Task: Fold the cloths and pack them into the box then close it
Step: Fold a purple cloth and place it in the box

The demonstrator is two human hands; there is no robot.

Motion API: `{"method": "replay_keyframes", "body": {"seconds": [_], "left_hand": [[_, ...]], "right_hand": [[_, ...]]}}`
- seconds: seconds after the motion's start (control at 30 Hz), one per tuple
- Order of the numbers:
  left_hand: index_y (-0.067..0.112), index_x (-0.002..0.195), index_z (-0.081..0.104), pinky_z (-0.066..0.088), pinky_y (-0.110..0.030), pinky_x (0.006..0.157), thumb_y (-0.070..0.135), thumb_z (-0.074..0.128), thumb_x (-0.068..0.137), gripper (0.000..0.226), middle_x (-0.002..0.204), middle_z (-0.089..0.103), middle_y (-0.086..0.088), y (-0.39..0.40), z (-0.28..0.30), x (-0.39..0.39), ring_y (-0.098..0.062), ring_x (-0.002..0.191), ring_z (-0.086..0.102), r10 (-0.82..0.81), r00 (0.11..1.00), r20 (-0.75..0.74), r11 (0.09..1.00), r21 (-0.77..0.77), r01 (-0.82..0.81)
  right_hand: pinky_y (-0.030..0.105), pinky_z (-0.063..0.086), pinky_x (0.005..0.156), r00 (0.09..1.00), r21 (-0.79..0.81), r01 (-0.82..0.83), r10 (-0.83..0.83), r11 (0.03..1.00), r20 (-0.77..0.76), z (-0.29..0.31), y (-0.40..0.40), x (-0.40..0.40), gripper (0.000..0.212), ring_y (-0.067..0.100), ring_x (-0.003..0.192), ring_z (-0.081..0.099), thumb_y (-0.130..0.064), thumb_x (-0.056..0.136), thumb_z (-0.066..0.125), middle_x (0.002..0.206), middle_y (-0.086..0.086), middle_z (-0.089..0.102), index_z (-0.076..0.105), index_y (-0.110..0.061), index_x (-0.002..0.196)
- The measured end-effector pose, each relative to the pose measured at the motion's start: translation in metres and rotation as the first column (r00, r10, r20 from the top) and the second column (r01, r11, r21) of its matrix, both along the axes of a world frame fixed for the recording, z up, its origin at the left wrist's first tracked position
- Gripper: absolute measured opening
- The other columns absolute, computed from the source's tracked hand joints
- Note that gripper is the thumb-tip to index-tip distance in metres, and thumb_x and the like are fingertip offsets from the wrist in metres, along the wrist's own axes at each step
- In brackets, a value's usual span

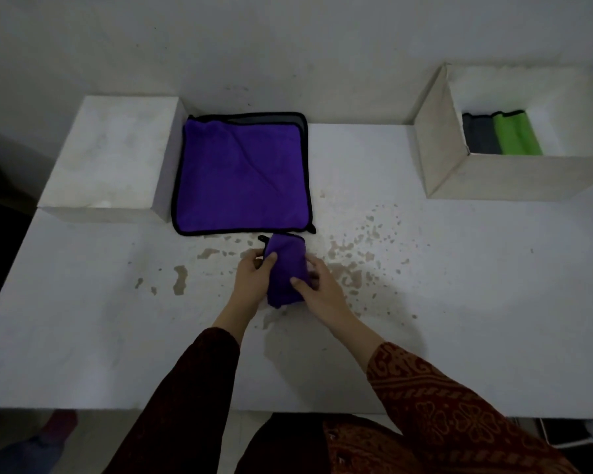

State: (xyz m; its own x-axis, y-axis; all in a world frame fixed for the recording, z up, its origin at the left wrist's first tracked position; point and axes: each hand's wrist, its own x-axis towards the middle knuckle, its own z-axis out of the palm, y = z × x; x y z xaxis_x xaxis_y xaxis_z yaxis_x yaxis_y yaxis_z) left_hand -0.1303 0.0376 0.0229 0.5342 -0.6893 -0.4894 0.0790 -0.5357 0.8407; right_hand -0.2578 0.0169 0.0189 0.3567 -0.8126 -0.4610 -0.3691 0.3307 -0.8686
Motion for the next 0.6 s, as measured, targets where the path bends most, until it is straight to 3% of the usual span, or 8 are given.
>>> {"method": "replay_keyframes", "body": {"seconds": [0.07, 0.17, 0.3, 0.43, 0.6], "left_hand": [[0.004, 0.116, 0.053, 0.055, -0.038, 0.081, 0.018, 0.05, 0.094, 0.026, 0.104, 0.064, -0.013, -0.004, 0.005, 0.003, -0.026, 0.094, 0.063, 0.036, 0.984, -0.173, 0.996, -0.069, -0.049], [0.007, 0.106, 0.053, 0.055, -0.03, 0.068, 0.01, 0.05, 0.093, 0.014, 0.097, 0.064, -0.01, -0.015, 0.012, 0.007, -0.021, 0.084, 0.063, 0.045, 0.929, -0.368, 0.99, -0.106, -0.09], [-0.003, 0.117, 0.054, 0.051, -0.038, 0.086, 0.013, 0.057, 0.087, 0.034, 0.117, 0.058, -0.024, -0.037, 0.02, 0.012, -0.03, 0.103, 0.058, 0.07, 0.797, -0.6, 0.981, -0.101, -0.163], [-0.001, 0.122, 0.057, 0.053, -0.036, 0.091, 0.032, 0.064, 0.083, 0.051, 0.124, 0.061, -0.016, -0.063, 0.035, 0.01, -0.026, 0.111, 0.06, -0.051, 0.746, -0.664, 0.988, -0.141, -0.058], [0.001, 0.109, 0.066, 0.044, -0.037, 0.099, 0.031, 0.071, 0.076, 0.045, 0.118, 0.064, -0.015, -0.1, 0.053, -0.003, -0.026, 0.109, 0.058, -0.25, 0.758, -0.602, 0.968, -0.146, 0.204]], "right_hand": [[0.036, 0.053, 0.093, 0.99, 0.065, 0.026, -0.035, 0.998, 0.138, 0.005, -0.006, 0.0, 0.058, 0.02, 0.118, 0.053, -0.022, 0.09, 0.059, 0.136, 0.003, 0.047, 0.032, -0.022, 0.142], [0.031, 0.059, 0.08, 0.961, 0.13, 0.065, -0.097, 0.989, 0.26, 0.016, -0.022, -0.005, 0.054, 0.022, 0.105, 0.063, -0.018, 0.088, 0.063, 0.126, 0.012, 0.057, 0.04, -0.024, 0.136], [0.033, 0.058, 0.083, 0.963, 0.083, 0.002, -0.024, 0.997, 0.269, 0.032, -0.039, -0.015, 0.047, 0.02, 0.102, 0.064, -0.015, 0.089, 0.06, 0.119, 0.011, 0.062, 0.045, -0.028, 0.132], [0.032, 0.06, 0.077, 0.935, 0.102, -0.07, 0.03, 0.992, 0.353, 0.055, -0.057, -0.035, 0.039, 0.012, 0.098, 0.067, -0.007, 0.092, 0.055, 0.111, -0.004, 0.065, 0.052, -0.03, 0.124], [0.025, 0.059, 0.068, 0.959, 0.058, 0.014, -0.03, 0.998, 0.282, 0.083, -0.101, -0.076, 0.041, 0.022, 0.095, 0.063, -0.004, 0.09, 0.057, 0.115, 0.012, 0.06, 0.053, -0.023, 0.125]]}}
